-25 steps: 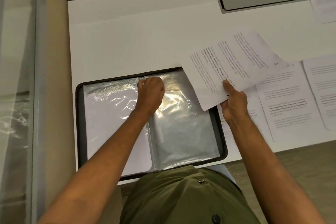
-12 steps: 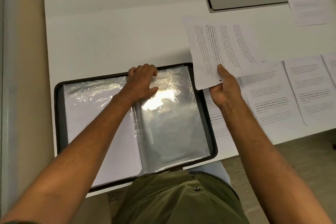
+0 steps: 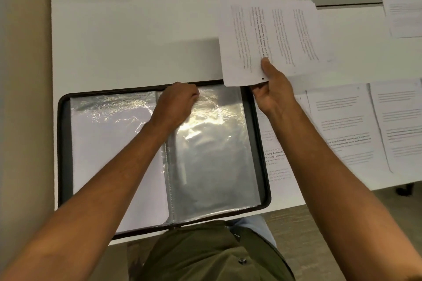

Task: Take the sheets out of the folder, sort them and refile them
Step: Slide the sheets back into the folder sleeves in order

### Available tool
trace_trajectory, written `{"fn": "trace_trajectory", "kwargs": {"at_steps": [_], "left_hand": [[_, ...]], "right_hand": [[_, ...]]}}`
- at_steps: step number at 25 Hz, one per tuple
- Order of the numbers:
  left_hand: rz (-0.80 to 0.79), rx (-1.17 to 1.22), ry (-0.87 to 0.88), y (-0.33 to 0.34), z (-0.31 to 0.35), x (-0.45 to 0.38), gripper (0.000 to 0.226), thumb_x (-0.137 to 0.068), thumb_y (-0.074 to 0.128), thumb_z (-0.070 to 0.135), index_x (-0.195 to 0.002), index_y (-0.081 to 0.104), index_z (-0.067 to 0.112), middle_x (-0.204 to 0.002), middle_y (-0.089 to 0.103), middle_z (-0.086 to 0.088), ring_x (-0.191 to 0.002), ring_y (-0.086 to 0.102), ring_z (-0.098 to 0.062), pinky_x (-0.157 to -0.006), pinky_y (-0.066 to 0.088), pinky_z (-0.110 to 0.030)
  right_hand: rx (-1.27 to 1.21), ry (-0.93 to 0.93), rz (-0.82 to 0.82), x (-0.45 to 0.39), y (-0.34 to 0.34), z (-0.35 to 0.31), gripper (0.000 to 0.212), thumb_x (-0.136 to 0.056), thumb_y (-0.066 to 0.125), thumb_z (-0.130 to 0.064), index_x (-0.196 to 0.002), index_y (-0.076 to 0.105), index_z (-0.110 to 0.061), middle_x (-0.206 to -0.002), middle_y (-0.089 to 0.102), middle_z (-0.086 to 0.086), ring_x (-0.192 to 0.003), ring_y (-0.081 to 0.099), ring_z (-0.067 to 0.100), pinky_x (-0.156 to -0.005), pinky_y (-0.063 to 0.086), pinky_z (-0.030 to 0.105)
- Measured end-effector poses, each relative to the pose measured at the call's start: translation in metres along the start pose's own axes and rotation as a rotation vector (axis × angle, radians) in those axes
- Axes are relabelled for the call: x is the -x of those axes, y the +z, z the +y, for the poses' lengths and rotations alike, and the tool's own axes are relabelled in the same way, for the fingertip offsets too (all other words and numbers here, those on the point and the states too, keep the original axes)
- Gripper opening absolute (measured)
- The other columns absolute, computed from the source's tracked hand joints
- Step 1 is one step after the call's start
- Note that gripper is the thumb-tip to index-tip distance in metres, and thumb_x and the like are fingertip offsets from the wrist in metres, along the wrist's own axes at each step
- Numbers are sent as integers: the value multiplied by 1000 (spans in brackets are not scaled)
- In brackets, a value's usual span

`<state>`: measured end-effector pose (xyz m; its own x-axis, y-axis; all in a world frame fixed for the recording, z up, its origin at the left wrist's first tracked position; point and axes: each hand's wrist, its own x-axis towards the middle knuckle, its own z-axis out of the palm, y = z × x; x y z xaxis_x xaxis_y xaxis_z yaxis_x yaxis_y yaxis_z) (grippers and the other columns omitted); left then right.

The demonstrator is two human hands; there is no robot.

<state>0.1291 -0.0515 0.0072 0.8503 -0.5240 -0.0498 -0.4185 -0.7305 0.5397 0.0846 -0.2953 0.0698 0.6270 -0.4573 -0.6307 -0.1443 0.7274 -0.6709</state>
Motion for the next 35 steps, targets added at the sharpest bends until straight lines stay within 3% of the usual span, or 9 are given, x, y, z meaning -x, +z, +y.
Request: {"fn": "trace_trajectory", "kwargs": {"at_steps": [6, 11, 16, 23, 26, 31, 35], "left_hand": [[86, -56, 27, 11, -1, 14, 16, -99, 59, 21, -86, 68, 21, -84, 69, 3, -85, 58, -24, -76, 47, -41], [58, -129, -42, 10, 4, 5, 13, -94, 63, 17, -81, 66, 20, -77, 68, 0, -78, 59, -26, -69, 48, -41], [39, -158, -60, 3, 11, 6, 13, -91, 63, 10, -81, 65, 18, -78, 68, -3, -79, 60, -29, -67, 49, -42], [73, -191, -1, -8, 21, 2, 12, -88, 60, 0, -87, 62, 11, -74, 67, -12, -70, 61, -38, -68, 45, -41], [63, -241, -43, -8, 25, -4, 15, -88, 57, 3, -90, 62, 17, -81, 70, -5, -79, 65, -34, -83, 39, -43], [100, -300, -89, -10, 30, -2, 16, -94, 49, 9, -89, 60, 18, -77, 68, -2, -74, 61, -31, -83, 38, -45], [100, -274, -110, -10, 28, -5, 20, -101, 43, 15, -91, 60, 18, -83, 62, -1, -82, 57, -30, -84, 36, -46]], "right_hand": [[112, -3, 32, -42, 33, 15, 54, -88, 82, -7, -137, 60, -1, -124, 73, 16, -109, 73, 32, -88, 62, 53], [231, -52, -8, -54, 44, 26, 55, -87, 84, -9, -135, 59, -4, -124, 73, 13, -110, 73, 29, -86, 63, 50], [427, -166, -237, -48, 44, 35, 47, -92, 76, -3, -136, 61, 2, -128, 72, 17, -114, 72, 30, -97, 59, 52], [643, -168, -410, -46, 38, 24, 39, -94, 74, -8, -132, 63, -6, -116, 76, 7, -101, 77, 23, -74, 63, 35], [685, -175, -486, -49, 36, 19, 39, -95, 73, -6, -133, 61, -7, -120, 75, 6, -106, 76, 22, -80, 63, 35], [838, -178, -488, -62, 34, 16, 45, -93, 75, -6, -135, 60, -1, -117, 74, 3, -102, 76, 16, -85, 63, 33], [931, -158, -569, -70, 30, 14, 49, -92, 78, -11, -137, 60, -5, -127, 72, 6, -110, 74, 18, -95, 61, 40]]}}
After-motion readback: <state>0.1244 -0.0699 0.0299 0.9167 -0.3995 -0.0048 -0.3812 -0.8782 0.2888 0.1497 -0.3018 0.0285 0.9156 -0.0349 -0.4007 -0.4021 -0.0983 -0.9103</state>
